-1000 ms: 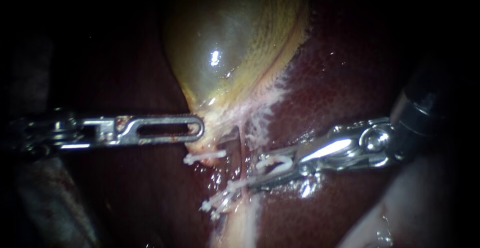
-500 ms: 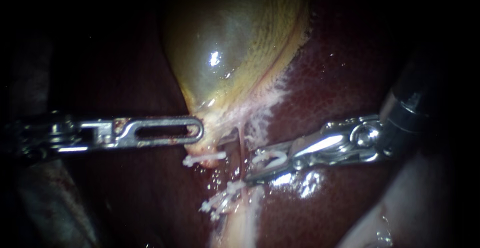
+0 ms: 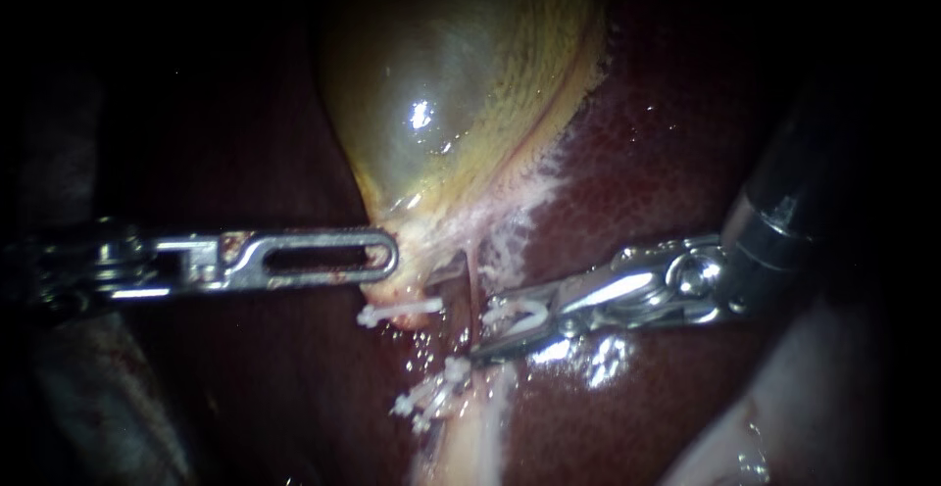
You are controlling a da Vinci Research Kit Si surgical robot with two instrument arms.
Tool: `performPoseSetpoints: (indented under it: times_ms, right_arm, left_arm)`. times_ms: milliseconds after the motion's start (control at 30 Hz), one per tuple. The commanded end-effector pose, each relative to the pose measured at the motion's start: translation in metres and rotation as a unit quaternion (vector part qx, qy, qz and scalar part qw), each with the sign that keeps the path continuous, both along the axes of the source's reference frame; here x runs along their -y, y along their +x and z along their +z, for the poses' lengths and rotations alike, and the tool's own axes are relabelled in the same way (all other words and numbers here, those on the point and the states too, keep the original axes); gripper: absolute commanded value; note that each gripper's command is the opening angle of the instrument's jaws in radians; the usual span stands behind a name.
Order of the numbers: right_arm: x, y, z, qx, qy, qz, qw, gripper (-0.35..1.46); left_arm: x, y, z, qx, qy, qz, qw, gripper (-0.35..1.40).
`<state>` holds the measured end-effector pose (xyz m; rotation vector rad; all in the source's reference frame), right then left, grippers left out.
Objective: Clipping second clip right tube
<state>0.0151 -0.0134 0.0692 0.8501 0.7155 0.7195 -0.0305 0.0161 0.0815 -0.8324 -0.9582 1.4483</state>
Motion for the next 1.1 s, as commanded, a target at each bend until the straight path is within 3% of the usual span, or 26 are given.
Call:
performPoseSetpoints:
  times_ms: [33, 533, 1100]
  right_arm:
    - [0.0001, 0.0001, 0.0001, 0.0, 0.0, 0.0, 1.0, 0.53]
    - [0.001, 0.0017, 0.0022, 0.006, 0.003, 0.01, 0.9999, 0.48]
    - [0.0015, 0.0023, 0.0029, 0.008, 0.026, 0.014, 0.9995, 0.15]
  left_arm:
    - [0.0, 0.0, 0.0, 0.0, 0.0, 0.0, 1.0, -0.35]
    - [0.0, -0.0001, 0.0, -0.001, -0.001, -0.001, 1.0, -0.35]
    - [0.0, -0.0002, 0.0001, -0.001, -0.001, -0.001, 1.0, -0.35]
